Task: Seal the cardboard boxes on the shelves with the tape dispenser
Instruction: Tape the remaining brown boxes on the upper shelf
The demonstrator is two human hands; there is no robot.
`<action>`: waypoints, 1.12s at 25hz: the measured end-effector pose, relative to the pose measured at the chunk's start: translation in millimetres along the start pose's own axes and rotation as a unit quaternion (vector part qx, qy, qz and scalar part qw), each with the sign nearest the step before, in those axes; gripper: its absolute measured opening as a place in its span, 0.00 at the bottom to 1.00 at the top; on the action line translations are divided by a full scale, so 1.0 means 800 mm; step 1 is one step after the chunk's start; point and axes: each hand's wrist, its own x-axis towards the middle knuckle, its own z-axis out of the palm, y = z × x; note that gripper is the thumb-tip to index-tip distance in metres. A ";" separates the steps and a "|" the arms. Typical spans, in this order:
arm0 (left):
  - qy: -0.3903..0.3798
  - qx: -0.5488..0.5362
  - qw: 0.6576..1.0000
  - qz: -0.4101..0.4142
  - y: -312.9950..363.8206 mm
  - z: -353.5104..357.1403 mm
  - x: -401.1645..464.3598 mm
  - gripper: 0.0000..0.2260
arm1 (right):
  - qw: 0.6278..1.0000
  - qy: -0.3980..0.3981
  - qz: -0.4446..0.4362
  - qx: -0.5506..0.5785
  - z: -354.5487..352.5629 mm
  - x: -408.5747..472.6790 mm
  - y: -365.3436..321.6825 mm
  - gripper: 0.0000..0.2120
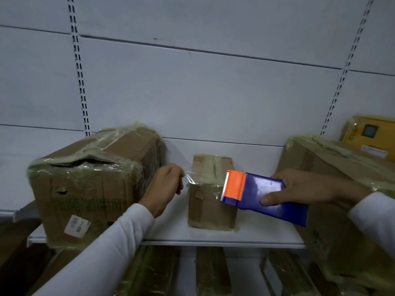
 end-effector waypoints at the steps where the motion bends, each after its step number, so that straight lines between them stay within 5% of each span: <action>1: 0.018 0.006 1.000 -0.013 -0.006 0.003 0.003 0.13 | 1.000 -0.003 0.006 0.000 -0.001 0.005 -0.005 0.18; 6: 0.073 0.071 0.992 -0.072 -0.045 0.009 0.012 0.11 | 0.999 -0.025 0.028 -0.032 -0.001 0.033 -0.024 0.18; 13: 0.040 0.065 0.991 -0.111 -0.064 0.037 0.026 0.06 | 0.996 -0.022 0.080 -0.037 0.001 0.054 -0.022 0.17; 15: 0.085 0.065 0.992 -0.070 -0.066 0.044 0.020 0.03 | 0.996 -0.021 0.079 -0.030 0.003 0.056 -0.018 0.17; 17: 0.144 0.049 0.987 0.056 -0.063 0.044 0.013 0.03 | 0.997 -0.022 0.076 -0.022 0.003 0.058 -0.014 0.16; 19: 0.075 0.062 0.983 0.153 -0.059 0.042 0.008 0.07 | 0.997 -0.024 0.077 -0.016 0.001 0.059 -0.010 0.16; 22: -0.078 0.153 0.974 0.149 -0.060 0.037 0.011 0.15 | 0.996 -0.027 0.079 -0.017 0.001 0.059 -0.006 0.16; 28: -0.052 0.149 0.978 0.138 -0.065 0.039 0.018 0.14 | 0.997 -0.040 0.071 -0.012 0.008 0.066 0.003 0.19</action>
